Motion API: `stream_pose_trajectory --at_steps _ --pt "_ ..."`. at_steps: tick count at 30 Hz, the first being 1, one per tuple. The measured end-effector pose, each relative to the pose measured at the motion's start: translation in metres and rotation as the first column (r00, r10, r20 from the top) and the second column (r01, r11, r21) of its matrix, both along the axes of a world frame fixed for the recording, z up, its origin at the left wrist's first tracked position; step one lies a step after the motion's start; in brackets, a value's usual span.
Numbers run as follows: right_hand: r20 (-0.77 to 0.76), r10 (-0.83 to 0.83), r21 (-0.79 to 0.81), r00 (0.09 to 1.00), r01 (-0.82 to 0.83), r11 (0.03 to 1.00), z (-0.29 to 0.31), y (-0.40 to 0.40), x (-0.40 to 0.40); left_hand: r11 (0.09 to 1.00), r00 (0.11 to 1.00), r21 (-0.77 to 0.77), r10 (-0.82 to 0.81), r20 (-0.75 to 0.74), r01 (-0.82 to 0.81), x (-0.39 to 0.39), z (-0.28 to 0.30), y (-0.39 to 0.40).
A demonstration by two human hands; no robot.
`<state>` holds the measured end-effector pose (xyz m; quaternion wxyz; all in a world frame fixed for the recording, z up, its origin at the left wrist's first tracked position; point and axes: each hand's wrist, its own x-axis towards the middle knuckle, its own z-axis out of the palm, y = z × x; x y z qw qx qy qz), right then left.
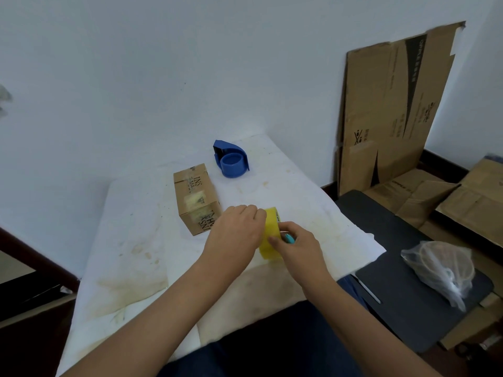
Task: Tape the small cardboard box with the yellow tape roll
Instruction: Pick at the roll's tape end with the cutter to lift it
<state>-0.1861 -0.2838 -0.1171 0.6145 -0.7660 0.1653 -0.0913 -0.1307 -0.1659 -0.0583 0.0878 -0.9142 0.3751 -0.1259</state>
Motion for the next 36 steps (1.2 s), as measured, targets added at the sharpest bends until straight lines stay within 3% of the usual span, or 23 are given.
stream_pose_trajectory --at_steps 5,8,10,19,24,32,36 --pt "0.012 -0.003 0.027 1.0 0.003 1.0 -0.001 -0.004 -0.001 0.93 0.966 -0.367 -0.094 -0.241 -0.001 -0.002 -0.006 0.01" --pt "0.009 0.005 0.07 1.0 -0.005 0.998 0.002 -0.006 0.001 0.876 0.943 -0.473 -0.074 -0.323 -0.093 0.004 -0.01 0.014" --pt "0.006 0.0 0.103 1.0 -0.001 0.995 0.004 -0.007 0.002 0.861 0.933 -0.491 -0.063 -0.355 -0.129 0.009 -0.014 0.014" --pt "0.002 -0.021 0.032 1.0 0.021 0.999 -0.001 -0.007 0.0 0.873 0.968 -0.487 -0.122 -0.22 -0.001 0.001 -0.02 0.01" --pt "0.021 -0.037 0.002 0.999 0.037 0.999 0.005 -0.005 -0.002 0.835 0.98 -0.55 -0.119 -0.159 0.012 -0.005 -0.028 0.013" --pt "-0.016 -0.02 0.025 1.0 0.02 0.999 0.004 -0.005 -0.003 0.69 0.899 -0.708 -0.204 -0.388 -0.149 -0.016 -0.03 0.014" --pt "-0.011 -0.009 0.068 1.0 0.01 0.998 0.004 -0.008 -0.002 0.521 0.785 -0.786 -0.309 -0.537 -0.332 -0.018 -0.028 0.016"
